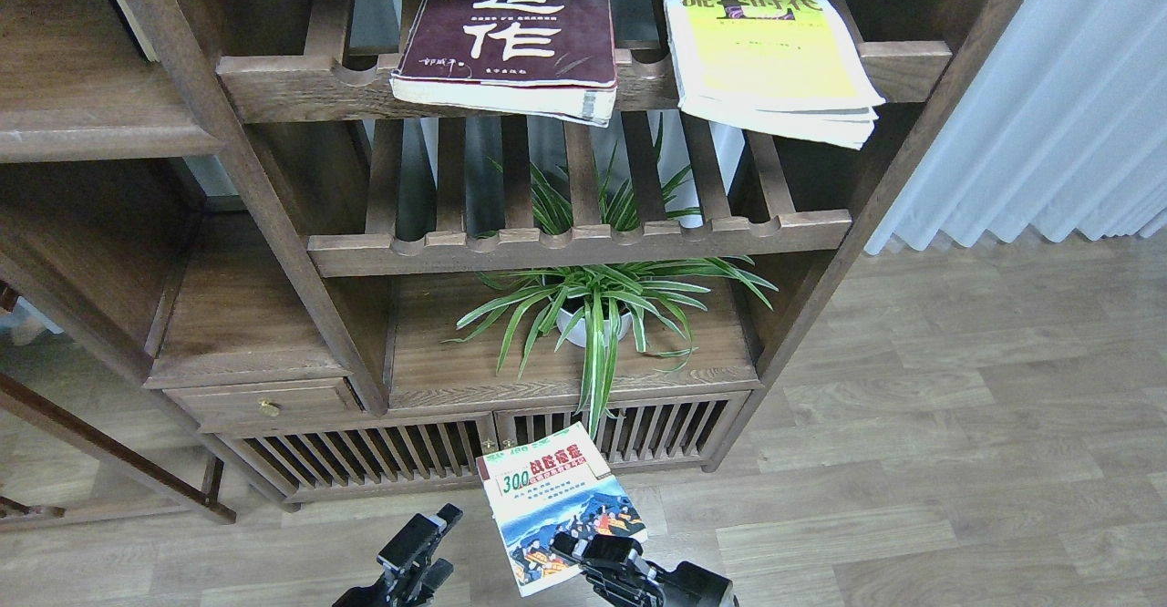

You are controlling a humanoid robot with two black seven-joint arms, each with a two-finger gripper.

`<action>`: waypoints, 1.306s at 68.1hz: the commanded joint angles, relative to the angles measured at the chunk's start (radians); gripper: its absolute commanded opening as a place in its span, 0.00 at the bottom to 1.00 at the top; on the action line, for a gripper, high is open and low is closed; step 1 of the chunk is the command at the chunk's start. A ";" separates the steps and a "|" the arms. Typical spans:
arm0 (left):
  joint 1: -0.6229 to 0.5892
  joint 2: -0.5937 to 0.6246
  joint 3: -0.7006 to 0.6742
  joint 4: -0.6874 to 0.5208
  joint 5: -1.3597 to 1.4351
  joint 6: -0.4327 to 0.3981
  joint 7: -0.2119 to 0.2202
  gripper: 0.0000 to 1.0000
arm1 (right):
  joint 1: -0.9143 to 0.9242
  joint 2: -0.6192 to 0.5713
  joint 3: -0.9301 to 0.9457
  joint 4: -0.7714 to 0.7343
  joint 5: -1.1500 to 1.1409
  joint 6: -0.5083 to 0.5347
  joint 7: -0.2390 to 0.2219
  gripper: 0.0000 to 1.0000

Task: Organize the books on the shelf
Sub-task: 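Pass the colourful book from the right gripper to the left gripper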

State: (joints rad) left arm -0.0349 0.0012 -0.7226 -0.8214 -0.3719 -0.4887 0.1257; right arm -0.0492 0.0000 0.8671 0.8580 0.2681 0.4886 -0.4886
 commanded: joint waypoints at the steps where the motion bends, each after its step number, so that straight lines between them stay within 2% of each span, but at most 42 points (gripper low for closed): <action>1: -0.007 -0.001 0.005 0.011 0.002 0.000 0.000 1.00 | -0.001 0.000 0.000 0.027 0.002 0.000 0.000 0.07; 50: -0.071 -0.001 0.005 -0.007 -0.001 0.000 -0.001 1.00 | -0.014 0.000 -0.063 0.056 -0.001 0.000 0.000 0.07; 82: -0.072 -0.001 0.014 -0.007 0.001 0.000 0.000 1.00 | -0.012 0.000 -0.119 0.113 -0.004 0.000 0.000 0.07; 89: -0.074 -0.001 0.015 -0.007 -0.001 0.000 0.000 0.97 | -0.012 0.000 -0.126 0.133 -0.001 0.000 0.000 0.07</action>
State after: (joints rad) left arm -0.1075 0.0002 -0.7084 -0.8283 -0.3713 -0.4886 0.1255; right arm -0.0619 -0.0002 0.7480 0.9753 0.2636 0.4886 -0.4882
